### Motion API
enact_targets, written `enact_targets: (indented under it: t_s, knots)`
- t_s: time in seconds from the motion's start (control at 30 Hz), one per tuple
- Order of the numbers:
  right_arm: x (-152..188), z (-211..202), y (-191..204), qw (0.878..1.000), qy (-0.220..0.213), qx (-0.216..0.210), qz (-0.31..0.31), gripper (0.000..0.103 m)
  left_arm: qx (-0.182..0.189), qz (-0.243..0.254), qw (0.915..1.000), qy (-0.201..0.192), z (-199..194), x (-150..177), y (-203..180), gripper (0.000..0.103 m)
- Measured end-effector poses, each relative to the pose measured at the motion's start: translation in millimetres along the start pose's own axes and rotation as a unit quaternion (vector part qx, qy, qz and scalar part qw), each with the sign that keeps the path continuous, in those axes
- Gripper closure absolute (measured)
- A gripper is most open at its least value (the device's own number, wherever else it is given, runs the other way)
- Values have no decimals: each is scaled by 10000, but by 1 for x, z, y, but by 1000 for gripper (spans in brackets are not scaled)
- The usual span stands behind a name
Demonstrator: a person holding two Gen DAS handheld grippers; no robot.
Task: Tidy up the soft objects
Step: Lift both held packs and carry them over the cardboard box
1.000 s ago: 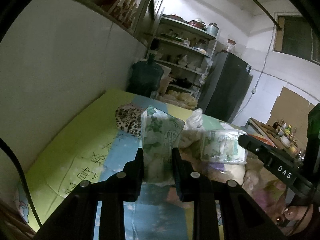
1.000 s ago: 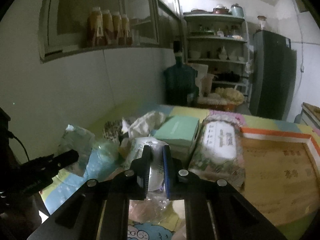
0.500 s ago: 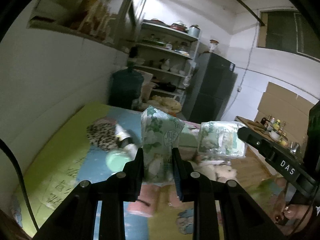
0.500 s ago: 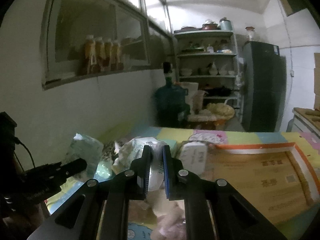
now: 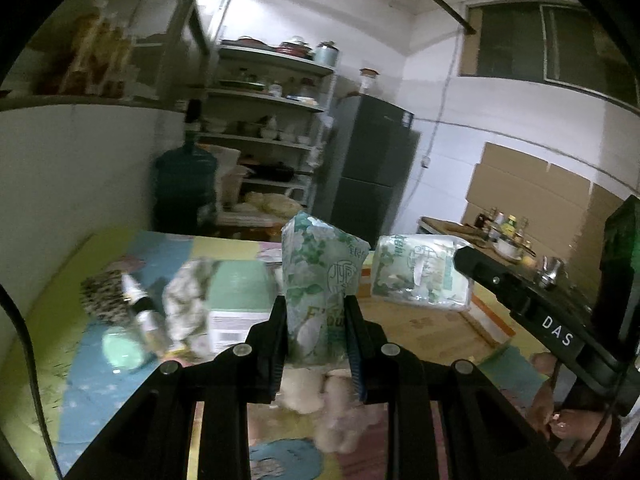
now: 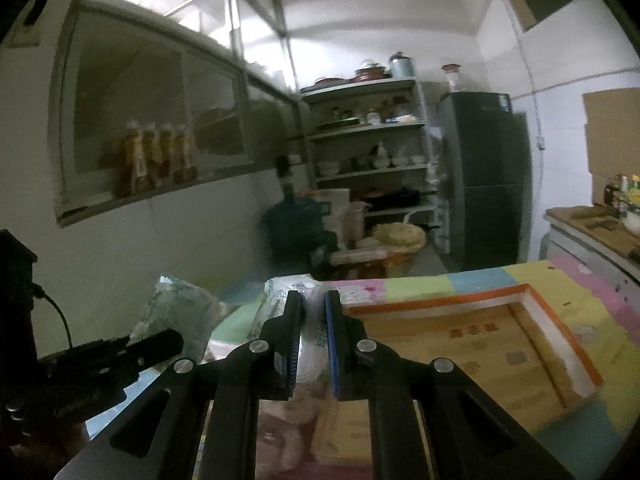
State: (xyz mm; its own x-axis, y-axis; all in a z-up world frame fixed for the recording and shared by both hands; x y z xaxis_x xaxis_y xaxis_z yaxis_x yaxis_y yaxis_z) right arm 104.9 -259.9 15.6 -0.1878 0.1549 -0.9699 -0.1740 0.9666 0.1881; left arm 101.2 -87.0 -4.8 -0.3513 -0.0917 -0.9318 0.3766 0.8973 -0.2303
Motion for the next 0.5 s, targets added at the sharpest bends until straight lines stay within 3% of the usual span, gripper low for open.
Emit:
enact_targets:
  t_s: [0.5]
  knots:
    - [1,-33,-95,9969,-108,686,363,91,616,197,9975,272,50,12,-84,76]
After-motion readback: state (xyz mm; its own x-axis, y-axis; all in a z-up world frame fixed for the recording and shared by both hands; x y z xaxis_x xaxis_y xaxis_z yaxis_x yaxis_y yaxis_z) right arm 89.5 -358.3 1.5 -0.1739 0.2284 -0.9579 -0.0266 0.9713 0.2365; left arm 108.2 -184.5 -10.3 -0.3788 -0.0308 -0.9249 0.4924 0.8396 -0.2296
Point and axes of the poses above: each gripper's, at about its wrist camera, not at the fingertips, and z roughly the way its jaws point, y to its left, x to its underside, the point moved 7 cm from there along z, roughly the way its jaws point, and after that the axes turned 8 degrees about -y, right-handed, at the moved point
